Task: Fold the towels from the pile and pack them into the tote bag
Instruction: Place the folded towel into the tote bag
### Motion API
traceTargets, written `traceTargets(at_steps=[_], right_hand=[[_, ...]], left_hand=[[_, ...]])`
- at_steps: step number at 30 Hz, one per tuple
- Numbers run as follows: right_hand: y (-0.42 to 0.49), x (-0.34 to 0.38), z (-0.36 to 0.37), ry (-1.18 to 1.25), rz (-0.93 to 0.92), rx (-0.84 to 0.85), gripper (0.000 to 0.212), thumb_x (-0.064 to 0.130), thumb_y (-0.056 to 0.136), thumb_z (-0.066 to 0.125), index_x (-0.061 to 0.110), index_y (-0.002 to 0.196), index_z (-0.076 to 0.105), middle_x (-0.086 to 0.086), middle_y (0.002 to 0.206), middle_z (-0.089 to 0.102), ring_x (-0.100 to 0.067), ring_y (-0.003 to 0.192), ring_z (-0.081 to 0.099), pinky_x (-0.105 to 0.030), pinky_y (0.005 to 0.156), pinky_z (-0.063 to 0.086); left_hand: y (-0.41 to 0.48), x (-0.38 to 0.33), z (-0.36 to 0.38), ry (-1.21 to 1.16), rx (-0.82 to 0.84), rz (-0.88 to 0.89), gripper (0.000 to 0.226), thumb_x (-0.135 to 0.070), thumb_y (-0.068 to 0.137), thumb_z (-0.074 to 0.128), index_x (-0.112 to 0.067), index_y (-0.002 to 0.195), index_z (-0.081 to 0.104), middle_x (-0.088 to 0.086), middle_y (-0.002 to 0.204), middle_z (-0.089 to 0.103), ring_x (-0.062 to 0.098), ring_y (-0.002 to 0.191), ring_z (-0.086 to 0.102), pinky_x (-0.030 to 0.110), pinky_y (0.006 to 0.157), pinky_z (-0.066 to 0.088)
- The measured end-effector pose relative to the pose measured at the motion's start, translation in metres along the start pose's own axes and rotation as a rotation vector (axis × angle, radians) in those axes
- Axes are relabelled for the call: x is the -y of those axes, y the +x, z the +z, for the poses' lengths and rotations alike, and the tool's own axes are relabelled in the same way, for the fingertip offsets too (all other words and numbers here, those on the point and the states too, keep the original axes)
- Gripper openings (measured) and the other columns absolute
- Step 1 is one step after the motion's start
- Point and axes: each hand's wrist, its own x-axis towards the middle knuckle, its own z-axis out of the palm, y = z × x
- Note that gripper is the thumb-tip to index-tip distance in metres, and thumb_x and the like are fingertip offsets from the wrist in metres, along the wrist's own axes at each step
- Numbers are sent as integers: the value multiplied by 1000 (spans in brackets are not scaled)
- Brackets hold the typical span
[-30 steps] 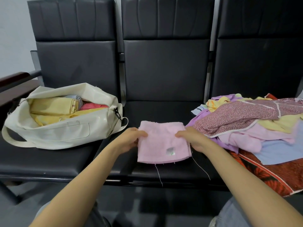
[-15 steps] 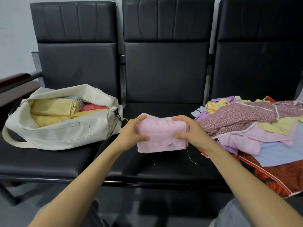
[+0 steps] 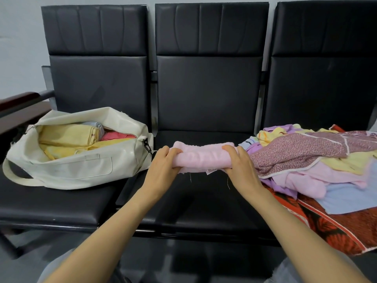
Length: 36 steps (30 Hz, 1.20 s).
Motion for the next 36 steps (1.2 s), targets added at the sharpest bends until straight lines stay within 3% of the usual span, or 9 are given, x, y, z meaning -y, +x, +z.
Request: traceTargets(at_steps=[5,9,12,14,17,22,28,32,36], right_hand=[[5,-5,-2,-88,-42,6,35,13,86,64,13,121,58,-9,108,49,-22,99,45,-28,67,34],[8,-13,-9,236,73,84,26,14,69,77,18,93,66,1,106,36,-16,103,38,-29,80,41],[11,-14,-17,589,186,207,37,10,78,73,23,108,55,3,120,44,-13,113,45,-26,92,41],[11,-9,-17,871,264,320,37,8,89,61,25,120,49,1,121,56,-14,110,56,-26,89,47],[12,-4,-7,1041,355,386,38,8,96,48,23,130,43,-4,122,61,-17,100,65,-33,81,53],[13,-5,5,932,401,419,34,25,100,47,18,132,36,-8,112,61,-20,74,67,-34,61,58],[19,-6,21,950,598,510,23,18,99,50,13,122,50,-3,110,66,-15,92,63,-26,68,53],[45,8,30,862,558,601,36,16,96,55,9,132,52,-3,116,66,-18,106,64,-37,92,53],[103,65,43,807,407,543,33,23,95,57,19,128,54,2,115,66,-15,104,63,-39,96,51]], left_hand=[[4,9,-1,76,-14,10,29,-22,74,75,-12,100,67,-1,91,43,17,91,44,23,57,33],[9,17,-18,-295,190,-160,37,-38,58,67,-16,88,64,-8,101,57,7,98,53,22,76,46],[11,21,-24,-651,279,-346,47,-39,60,67,-16,100,61,0,98,68,16,95,66,40,82,56],[10,18,-22,-810,308,-405,45,-30,72,66,-17,114,57,1,111,67,16,104,65,36,86,55],[10,11,-18,-920,337,-436,29,-16,93,55,-11,120,47,9,107,64,21,83,68,32,64,54],[10,20,-9,-883,294,-537,32,-32,95,58,-4,108,48,7,81,56,13,54,52,26,46,42],[14,39,-4,-1042,527,-797,14,-7,94,51,-6,105,60,7,91,66,17,73,62,24,58,49],[34,61,-22,-950,501,-761,23,-2,93,52,-6,115,58,7,106,67,18,88,64,26,66,52],[71,107,-68,-764,339,-669,30,-11,92,58,-9,122,57,5,113,65,21,101,62,33,80,53]])
